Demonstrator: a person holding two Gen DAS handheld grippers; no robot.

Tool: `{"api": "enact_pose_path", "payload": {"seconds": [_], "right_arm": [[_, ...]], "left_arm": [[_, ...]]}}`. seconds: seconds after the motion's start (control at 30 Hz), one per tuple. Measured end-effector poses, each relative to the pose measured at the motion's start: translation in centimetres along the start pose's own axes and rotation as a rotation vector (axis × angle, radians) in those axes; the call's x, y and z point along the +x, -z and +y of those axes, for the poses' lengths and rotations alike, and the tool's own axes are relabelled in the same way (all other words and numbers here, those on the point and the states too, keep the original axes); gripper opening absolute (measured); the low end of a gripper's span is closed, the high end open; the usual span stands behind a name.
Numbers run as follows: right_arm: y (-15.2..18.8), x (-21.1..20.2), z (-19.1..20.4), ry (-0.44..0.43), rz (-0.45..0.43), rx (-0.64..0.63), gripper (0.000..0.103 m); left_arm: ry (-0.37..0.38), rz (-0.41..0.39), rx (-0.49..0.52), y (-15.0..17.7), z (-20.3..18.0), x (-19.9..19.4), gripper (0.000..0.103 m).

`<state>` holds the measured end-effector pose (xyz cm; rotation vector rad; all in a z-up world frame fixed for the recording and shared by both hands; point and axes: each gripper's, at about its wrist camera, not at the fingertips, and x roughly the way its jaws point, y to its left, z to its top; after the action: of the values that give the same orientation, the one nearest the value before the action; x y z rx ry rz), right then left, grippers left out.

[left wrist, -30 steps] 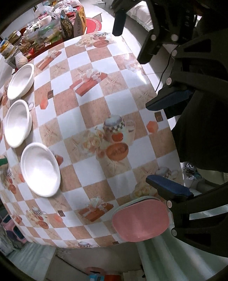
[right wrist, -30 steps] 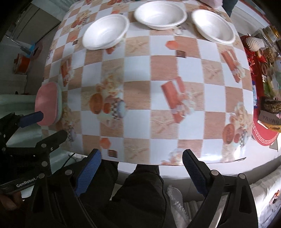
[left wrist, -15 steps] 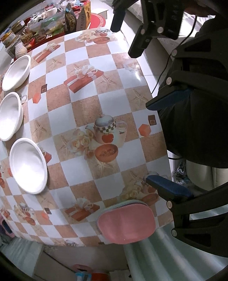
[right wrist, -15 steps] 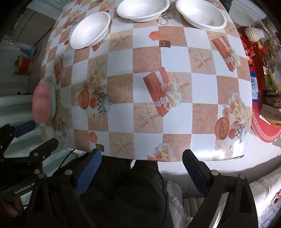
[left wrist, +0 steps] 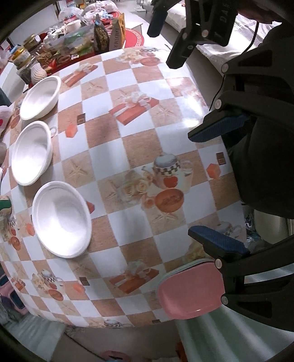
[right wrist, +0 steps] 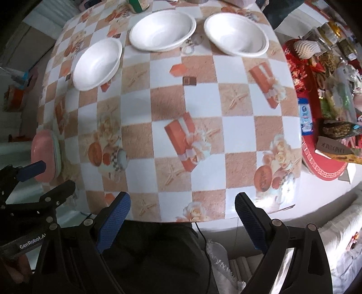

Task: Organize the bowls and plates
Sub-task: 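Move the left tool toward the white disposable bowls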

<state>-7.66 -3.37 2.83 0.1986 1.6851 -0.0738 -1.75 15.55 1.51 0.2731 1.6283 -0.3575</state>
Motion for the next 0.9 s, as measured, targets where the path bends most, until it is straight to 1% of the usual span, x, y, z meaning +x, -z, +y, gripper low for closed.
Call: {"api": "enact_pose_path", "payload": {"seconds": [0.27, 0.47, 0.7, 0.9], "right_arm": [[-1.7, -0.7, 2.3, 0.069, -0.016, -0.016, 0.094], [-2.4, -1.0, 3.5, 0.098, -0.020, -0.041, 0.094], [-3.7, -1.2, 3.9, 0.104, -0.034, -0.072, 0.094], [-5.9, -1.5, 4.3, 0.087, -0.046, -0.131, 0.094]], "left_arm": [[0.070, -0.005, -0.032, -1.9, 2.0, 0.5, 0.079], [0.076, -0.045, -0.055, -2.6, 2.6, -0.2, 0.079], [0.079, -0.046, -0.151, -3.2, 4.3, 0.1, 0.079], [0.065, -0.061, -0.216, -4.0, 4.8, -0.6, 0.079]]}}
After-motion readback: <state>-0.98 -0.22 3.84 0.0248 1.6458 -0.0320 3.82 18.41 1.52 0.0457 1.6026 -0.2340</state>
